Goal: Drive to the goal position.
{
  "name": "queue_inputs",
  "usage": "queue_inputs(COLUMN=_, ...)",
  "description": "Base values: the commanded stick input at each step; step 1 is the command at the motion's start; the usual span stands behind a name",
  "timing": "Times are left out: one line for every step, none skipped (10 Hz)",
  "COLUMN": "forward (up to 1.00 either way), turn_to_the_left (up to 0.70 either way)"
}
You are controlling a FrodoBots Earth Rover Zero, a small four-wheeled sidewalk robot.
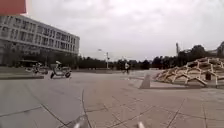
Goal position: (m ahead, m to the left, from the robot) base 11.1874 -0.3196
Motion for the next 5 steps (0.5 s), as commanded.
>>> queue_inputs(forward=0.85, turn_to_the_left=0.00)
queue_inputs(forward=0.85, turn_to_the_left=0.00)
queue_inputs(forward=0.85, turn_to_the_left=0.00)
queue_inputs(forward=0.85, turn_to_the_left=0.00)
queue_inputs(forward=0.85, turn_to_the_left=0.00)
